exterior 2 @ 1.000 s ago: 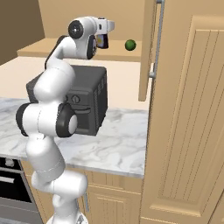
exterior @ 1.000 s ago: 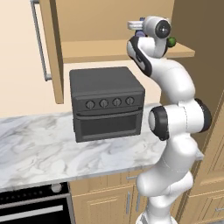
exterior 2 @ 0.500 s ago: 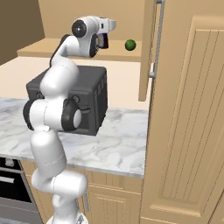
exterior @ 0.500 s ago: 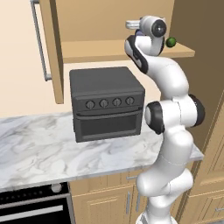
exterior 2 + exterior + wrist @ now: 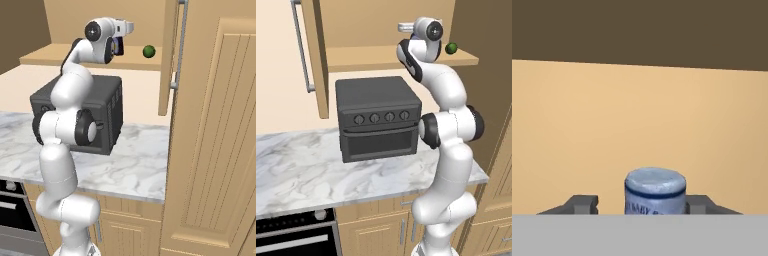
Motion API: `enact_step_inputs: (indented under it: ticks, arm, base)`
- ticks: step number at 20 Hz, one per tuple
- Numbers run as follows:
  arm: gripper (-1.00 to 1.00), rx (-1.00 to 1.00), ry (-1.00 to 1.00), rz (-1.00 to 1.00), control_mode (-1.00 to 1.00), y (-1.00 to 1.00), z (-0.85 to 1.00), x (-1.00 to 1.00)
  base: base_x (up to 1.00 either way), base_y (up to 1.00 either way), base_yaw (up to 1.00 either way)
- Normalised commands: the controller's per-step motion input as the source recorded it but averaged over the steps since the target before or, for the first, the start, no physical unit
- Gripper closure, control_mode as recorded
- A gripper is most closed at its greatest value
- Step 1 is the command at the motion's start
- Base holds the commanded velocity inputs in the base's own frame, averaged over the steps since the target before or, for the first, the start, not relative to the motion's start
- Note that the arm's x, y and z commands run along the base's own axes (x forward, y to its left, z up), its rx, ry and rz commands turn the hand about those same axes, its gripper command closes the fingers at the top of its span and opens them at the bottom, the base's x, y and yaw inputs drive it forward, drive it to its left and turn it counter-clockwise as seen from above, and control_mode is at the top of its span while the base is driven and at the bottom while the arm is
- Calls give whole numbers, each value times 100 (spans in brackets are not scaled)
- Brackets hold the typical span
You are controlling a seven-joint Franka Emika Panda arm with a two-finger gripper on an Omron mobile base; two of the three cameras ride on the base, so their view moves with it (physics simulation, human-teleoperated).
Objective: The dining table condiment station is running low on condiment bottle. Refill the condiment station by opening the cabinet and taking the condiment bottle from the cabinet and placing it on the dining table.
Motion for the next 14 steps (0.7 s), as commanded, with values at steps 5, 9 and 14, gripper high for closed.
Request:
enact_step_inputs:
  ticks: [5, 9, 14]
  arm:
    - [100, 0, 3, 0, -100, 6, 0, 9]
    - [100, 0, 0, 0, -100, 0, 0, 0]
    - [100, 0, 0, 0, -100, 0, 0, 0]
  base:
    - [0, 0, 0]
    - [0, 0, 0]
    - [0, 0, 0]
